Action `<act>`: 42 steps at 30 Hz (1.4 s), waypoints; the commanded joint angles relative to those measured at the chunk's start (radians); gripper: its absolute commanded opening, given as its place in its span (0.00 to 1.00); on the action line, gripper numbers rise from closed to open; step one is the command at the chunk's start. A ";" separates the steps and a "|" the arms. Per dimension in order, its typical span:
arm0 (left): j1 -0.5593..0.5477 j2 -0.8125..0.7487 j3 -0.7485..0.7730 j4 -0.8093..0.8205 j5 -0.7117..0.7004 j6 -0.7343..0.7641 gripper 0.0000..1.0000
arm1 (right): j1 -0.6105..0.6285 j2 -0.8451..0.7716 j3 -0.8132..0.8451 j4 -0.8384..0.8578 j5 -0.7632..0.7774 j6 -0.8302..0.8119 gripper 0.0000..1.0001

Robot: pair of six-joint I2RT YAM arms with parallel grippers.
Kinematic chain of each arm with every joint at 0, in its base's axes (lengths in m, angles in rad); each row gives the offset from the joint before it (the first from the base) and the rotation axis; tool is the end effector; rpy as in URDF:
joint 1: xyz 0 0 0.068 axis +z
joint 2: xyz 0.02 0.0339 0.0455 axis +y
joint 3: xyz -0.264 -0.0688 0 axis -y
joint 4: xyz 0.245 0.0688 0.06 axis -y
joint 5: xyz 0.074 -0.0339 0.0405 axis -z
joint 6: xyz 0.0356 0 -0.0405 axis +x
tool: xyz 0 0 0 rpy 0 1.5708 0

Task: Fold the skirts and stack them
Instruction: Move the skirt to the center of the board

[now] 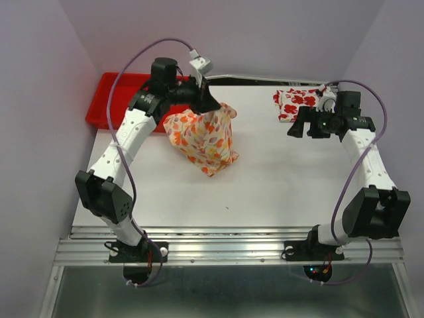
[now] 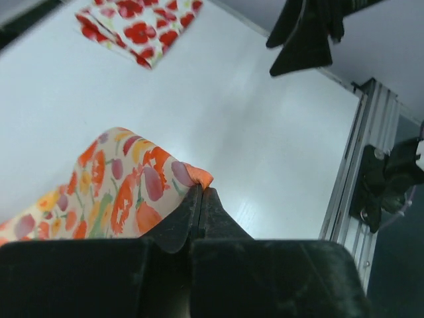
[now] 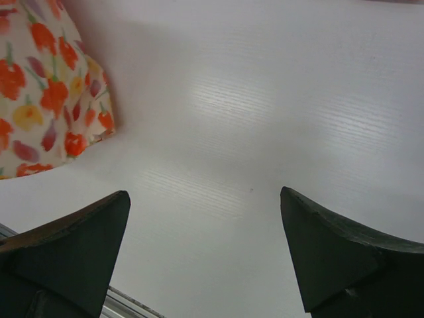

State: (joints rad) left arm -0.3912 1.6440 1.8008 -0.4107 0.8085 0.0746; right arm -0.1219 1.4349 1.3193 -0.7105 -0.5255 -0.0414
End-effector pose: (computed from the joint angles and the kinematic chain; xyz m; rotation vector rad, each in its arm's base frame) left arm 0.3298 -0.1639 0.4496 0.9695 1.5724 -0.9547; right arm 0.3054 -0.0194 0.3294 -0.1494 2.3158 0.5452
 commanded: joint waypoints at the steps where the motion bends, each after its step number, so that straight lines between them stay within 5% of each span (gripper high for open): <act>1: -0.084 -0.029 -0.205 0.000 0.005 0.135 0.00 | 0.005 -0.051 -0.011 -0.032 -0.008 -0.032 1.00; 9: -0.322 0.068 -0.454 0.004 -0.127 0.284 0.00 | 0.005 -0.079 -0.020 -0.128 0.041 -0.083 1.00; 19: -0.538 0.142 -0.488 -0.025 -0.163 0.369 0.00 | 0.005 -0.073 -0.058 -0.172 0.061 -0.094 1.00; 20: -0.544 0.139 -0.485 -0.019 -0.164 0.357 0.03 | 0.005 -0.074 -0.063 -0.169 0.044 -0.089 1.00; 21: -0.543 0.129 -0.480 -0.019 -0.163 0.349 0.21 | 0.005 -0.074 -0.071 -0.165 0.033 -0.087 1.00; 24: -0.540 0.065 -0.445 -0.043 -0.209 0.338 0.54 | 0.005 -0.067 -0.100 -0.158 -0.007 -0.078 1.00; 25: -0.528 0.041 -0.419 -0.057 -0.225 0.340 0.59 | 0.005 -0.064 -0.118 -0.146 -0.024 -0.066 0.99; 27: -0.502 -0.040 -0.387 -0.077 -0.230 0.338 0.83 | 0.005 -0.062 -0.141 -0.123 -0.051 -0.048 0.98; 29: -0.439 -0.111 -0.319 -0.118 -0.239 0.343 0.94 | 0.005 -0.057 -0.178 -0.080 -0.112 -0.009 0.96; 35: -0.180 -0.205 -0.216 -0.194 -0.295 0.329 0.99 | 0.016 0.016 -0.224 0.071 -0.275 0.116 0.86; 42: 0.098 -0.242 -0.317 -0.212 -0.296 0.298 0.98 | 0.178 0.202 -0.131 0.218 -0.288 0.224 0.83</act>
State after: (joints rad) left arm -0.3672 1.3911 1.5719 -0.5701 0.5125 0.4042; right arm -0.0277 1.5806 1.1149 -0.6239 -0.7666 0.1120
